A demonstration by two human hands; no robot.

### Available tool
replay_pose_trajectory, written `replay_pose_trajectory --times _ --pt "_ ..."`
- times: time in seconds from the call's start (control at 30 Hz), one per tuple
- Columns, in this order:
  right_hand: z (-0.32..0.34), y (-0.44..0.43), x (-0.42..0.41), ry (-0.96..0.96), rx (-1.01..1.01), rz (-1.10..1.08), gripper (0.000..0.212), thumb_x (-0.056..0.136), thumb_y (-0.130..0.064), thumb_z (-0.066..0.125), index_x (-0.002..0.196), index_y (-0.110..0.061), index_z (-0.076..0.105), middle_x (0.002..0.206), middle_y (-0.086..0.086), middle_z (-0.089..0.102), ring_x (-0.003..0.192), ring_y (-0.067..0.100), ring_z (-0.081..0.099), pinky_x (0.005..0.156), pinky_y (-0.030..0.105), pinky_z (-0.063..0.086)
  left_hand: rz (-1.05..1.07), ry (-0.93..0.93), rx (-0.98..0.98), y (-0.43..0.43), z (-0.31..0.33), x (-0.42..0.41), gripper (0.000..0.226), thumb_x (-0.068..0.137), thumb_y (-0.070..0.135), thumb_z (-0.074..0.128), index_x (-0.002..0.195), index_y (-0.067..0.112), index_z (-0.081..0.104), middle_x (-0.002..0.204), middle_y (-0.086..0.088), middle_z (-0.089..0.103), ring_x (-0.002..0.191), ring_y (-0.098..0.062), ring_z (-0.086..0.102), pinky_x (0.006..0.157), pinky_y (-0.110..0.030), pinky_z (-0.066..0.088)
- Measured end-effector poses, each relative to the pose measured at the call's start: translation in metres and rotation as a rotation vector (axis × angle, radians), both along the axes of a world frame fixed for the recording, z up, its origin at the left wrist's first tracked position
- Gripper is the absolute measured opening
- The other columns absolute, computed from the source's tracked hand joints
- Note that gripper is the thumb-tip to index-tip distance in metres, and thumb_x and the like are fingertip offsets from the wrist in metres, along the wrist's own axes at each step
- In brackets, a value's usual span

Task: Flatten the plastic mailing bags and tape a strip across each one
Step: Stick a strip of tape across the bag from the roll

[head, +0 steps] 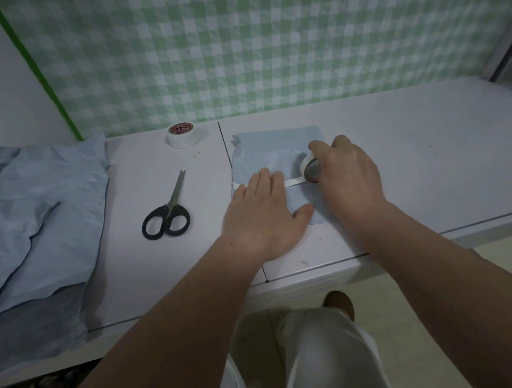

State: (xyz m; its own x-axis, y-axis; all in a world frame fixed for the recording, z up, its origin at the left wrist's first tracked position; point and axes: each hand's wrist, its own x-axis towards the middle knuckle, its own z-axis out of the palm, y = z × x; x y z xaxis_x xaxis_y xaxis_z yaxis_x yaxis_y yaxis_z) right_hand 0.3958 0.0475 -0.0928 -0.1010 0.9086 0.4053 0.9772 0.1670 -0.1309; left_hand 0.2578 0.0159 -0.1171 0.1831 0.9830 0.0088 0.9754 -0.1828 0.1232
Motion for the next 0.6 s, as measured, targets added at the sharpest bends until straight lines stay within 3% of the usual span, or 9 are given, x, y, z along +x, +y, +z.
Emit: replay_pose_trajectory --times 0.07,0.13,0.33,0.43,0.53,0.6 --pt "0.002 -0.001 -0.001 -0.043 -0.009 0.007 0.011 0.086 0.000 0.044 0.092 -0.009 0.045 0.084 0.007 0.031 0.073 0.024 0.033 0.050 0.029 0.017 -0.005 0.009 -0.012 0.000 0.000 0.000 0.078 0.093 0.062 0.015 0.152 0.012 0.000 0.160 -0.007 -0.003 0.147 -0.019 -0.003 0.119 -0.041 0.006" --pt "0.003 -0.001 -0.001 -0.082 -0.010 0.028 0.014 0.087 0.000 0.043 0.087 -0.013 0.038 0.085 0.008 0.029 0.074 0.024 0.032 0.047 0.028 0.012 -0.005 0.013 -0.014 -0.001 0.000 0.000 0.078 0.093 0.062 0.015 0.152 0.012 0.000 0.160 -0.007 -0.004 0.147 -0.020 -0.004 0.119 -0.041 0.005" --pt "0.008 -0.001 -0.004 -0.193 -0.021 0.071 0.017 0.092 -0.004 0.040 0.105 -0.008 0.049 0.091 0.009 0.027 0.080 0.024 0.029 0.057 0.034 0.026 0.001 0.011 -0.032 -0.003 0.003 0.001 0.079 0.093 0.062 0.014 0.152 0.011 -0.002 0.160 -0.008 -0.006 0.147 -0.020 -0.006 0.120 -0.040 0.002" --pt "0.006 0.000 -0.003 -0.233 0.007 0.087 0.017 0.091 -0.003 0.041 0.104 -0.007 0.050 0.092 0.010 0.030 0.080 0.024 0.028 0.052 0.032 0.024 -0.003 0.005 -0.027 -0.003 0.003 0.001 0.079 0.093 0.063 0.014 0.152 0.012 0.000 0.160 -0.008 -0.004 0.147 -0.020 -0.005 0.120 -0.041 0.003" --pt "0.001 0.004 -0.006 -0.261 0.111 0.143 0.010 0.078 0.003 0.062 0.083 -0.003 0.055 0.080 0.013 0.042 0.069 0.025 0.032 0.045 0.022 0.008 -0.007 -0.003 -0.004 -0.001 0.002 0.001 0.077 0.092 0.063 0.015 0.151 0.014 0.007 0.160 -0.007 0.003 0.147 -0.021 0.001 0.119 -0.042 0.008" --pt "0.002 0.005 -0.011 -0.314 0.128 0.121 0.027 0.056 0.000 0.080 0.064 -0.006 0.055 0.066 0.012 0.047 0.055 0.025 0.039 0.049 0.014 0.000 -0.005 -0.008 0.004 0.000 0.000 0.001 0.077 0.092 0.064 0.016 0.151 0.014 0.009 0.159 -0.007 0.006 0.147 -0.021 0.002 0.119 -0.042 0.009"
